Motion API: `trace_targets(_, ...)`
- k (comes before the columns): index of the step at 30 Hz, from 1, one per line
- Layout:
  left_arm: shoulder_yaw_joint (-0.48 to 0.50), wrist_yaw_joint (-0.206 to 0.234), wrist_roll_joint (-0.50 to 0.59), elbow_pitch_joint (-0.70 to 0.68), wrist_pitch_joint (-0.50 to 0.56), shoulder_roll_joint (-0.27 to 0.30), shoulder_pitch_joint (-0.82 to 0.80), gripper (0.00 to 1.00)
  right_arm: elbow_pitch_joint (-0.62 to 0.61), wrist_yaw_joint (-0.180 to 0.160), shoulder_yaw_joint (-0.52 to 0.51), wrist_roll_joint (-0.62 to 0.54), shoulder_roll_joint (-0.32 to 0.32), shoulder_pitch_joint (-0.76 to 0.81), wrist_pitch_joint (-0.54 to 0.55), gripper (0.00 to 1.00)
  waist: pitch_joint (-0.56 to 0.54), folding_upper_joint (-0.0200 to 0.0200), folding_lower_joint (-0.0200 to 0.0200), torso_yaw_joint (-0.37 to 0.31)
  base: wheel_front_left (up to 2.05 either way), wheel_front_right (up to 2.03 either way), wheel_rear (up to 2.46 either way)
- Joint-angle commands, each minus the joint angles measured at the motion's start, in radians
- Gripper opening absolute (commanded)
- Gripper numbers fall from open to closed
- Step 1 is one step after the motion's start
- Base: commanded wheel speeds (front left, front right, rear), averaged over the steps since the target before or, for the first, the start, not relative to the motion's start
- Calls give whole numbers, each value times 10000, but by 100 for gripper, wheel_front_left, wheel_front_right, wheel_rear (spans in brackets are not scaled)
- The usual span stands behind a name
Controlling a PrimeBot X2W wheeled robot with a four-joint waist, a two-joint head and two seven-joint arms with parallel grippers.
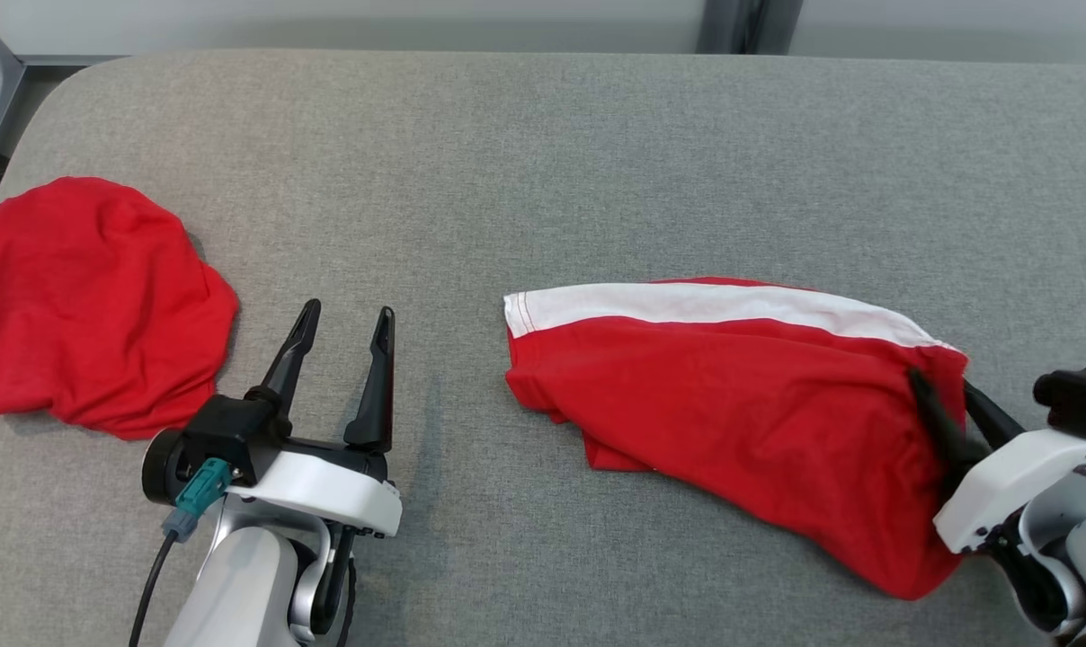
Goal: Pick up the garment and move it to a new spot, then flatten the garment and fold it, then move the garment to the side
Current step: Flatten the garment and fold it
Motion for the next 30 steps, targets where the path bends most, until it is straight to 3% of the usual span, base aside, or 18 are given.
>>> trace_targets(1,51,-45,54,7,-45,44,-142,100,136,2,11,89,33,31,-139,100,-8,0,0,-20,0,0,0)
trace_targets(6,81,-39,74,47,-45,64,-32,100,562,2,132,168,382,269,-895,100,-146,0,0,-144,0,0,0)
trace_targets(11,158,-4,37,100,-44,147,199,100,545,2,-565,-243,687,482,-1748,100,-440,0,0,-300,0,0,0)
trace_targets(20,340,254,-18,-84,-31,306,641,100,-1290,2,-3061,-2313,1748,1137,-1990,100,-921,0,0,-656,0,0,0)
trace_targets(30,326,467,-40,-369,207,462,1145,100,-2461,2,-3694,-3355,2533,1952,-1645,100,-1266,0,0,-779,0,0,0)
